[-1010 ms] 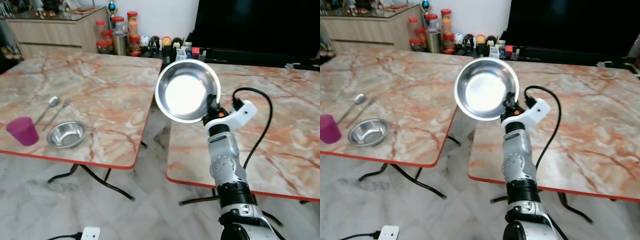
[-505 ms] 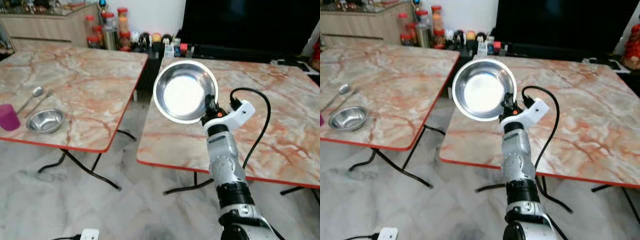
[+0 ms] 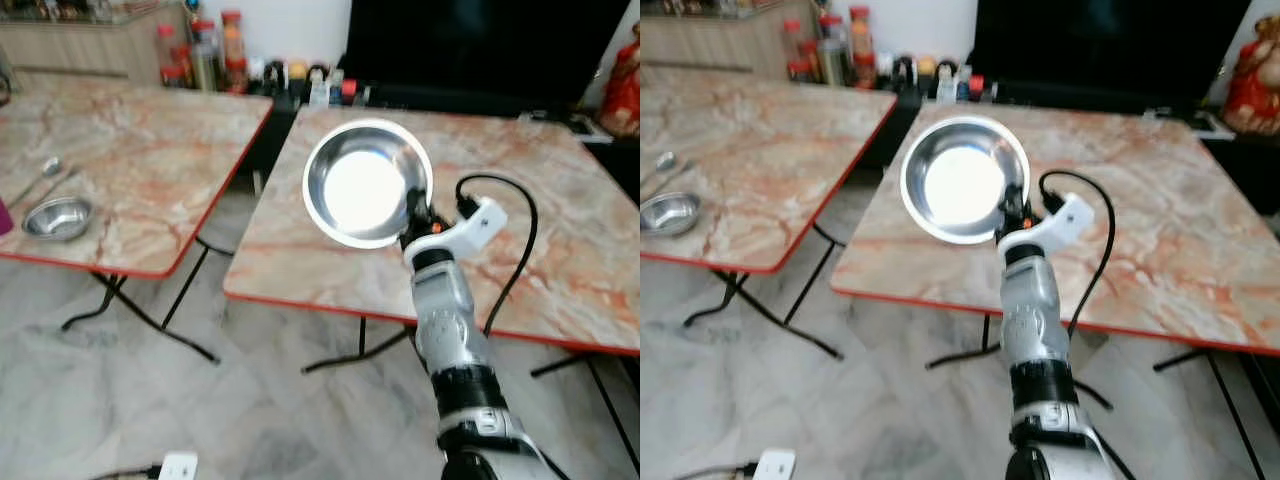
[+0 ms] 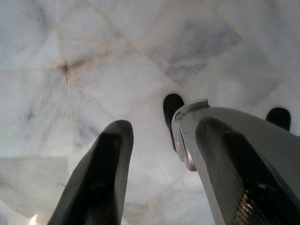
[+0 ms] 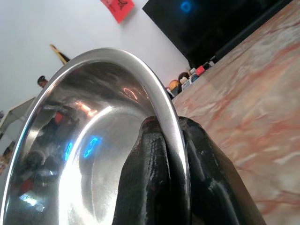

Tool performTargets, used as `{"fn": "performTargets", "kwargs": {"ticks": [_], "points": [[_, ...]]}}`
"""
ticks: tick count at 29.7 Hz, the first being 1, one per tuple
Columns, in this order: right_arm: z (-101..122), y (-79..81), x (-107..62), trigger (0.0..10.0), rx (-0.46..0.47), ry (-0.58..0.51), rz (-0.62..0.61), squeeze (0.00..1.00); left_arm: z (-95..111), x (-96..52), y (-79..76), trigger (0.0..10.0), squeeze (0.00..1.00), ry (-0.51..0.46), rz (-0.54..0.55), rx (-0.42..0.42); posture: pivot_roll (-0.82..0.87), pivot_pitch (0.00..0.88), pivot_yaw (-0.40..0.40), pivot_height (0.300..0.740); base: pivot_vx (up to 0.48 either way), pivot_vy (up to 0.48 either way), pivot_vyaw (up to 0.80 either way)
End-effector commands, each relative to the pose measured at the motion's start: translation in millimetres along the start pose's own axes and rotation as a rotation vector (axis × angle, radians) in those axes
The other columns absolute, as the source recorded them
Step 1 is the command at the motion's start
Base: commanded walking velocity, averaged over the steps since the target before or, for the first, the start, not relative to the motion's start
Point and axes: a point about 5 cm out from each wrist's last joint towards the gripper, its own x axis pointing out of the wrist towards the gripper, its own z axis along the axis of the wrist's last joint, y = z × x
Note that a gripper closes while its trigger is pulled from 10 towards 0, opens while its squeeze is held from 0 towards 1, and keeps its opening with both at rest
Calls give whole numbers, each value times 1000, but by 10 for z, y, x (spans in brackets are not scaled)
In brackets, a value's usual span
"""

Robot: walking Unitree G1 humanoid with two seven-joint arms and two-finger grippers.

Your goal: Setting the table

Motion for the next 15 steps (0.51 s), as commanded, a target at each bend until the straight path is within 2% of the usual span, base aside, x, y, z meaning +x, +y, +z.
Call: {"fn": "performTargets", "kwargs": {"ticks": [1, 15], "points": [[47, 14, 10, 10000, 11, -26, -6, 0, -30, -3, -69, 10000, 0, 11, -19, 7, -46, 0, -41, 740, 0, -281, 0], [62, 2, 7, 10000, 7, -31, -12, 0, -11, 1, -85, 10000, 0, 4, -23, 7, -47, 0, -41, 740, 0, -282, 0]]}}
